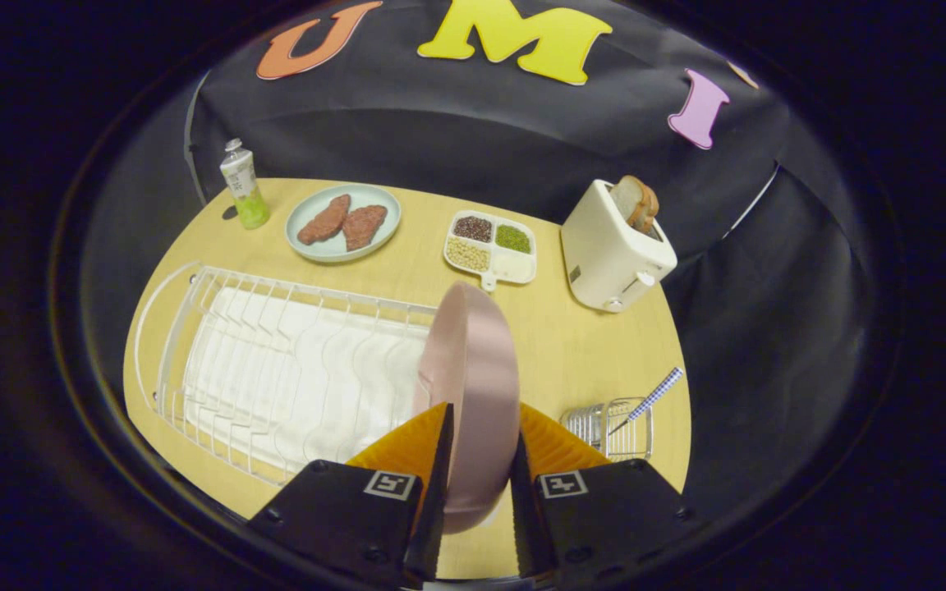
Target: Take the plate from the dish rack, then take the spoon from the basket and place it into the plate.
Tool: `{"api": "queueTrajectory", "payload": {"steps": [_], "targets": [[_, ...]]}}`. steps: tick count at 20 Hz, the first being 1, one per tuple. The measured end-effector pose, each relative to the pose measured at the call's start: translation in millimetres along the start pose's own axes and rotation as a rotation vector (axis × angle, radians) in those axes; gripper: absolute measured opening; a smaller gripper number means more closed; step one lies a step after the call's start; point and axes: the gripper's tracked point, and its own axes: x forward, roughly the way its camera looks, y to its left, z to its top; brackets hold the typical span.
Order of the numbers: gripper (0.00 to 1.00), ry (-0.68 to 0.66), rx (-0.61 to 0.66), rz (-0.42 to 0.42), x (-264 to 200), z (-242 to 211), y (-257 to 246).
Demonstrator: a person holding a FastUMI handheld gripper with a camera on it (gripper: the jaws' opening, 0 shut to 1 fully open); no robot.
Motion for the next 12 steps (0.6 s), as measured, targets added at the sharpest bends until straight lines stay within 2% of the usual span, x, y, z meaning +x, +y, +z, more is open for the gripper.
{"api": "queueTrajectory", "payload": {"steps": [4, 10, 12], "targets": [[0.31, -0.073, 0.056, -0.148, -10, 16, -28], [0.28, -0.200, 0.152, -0.186, -31, 24, -43], [0.28, -0.255, 0.161, -0.163, -49, 21, -44]]}}
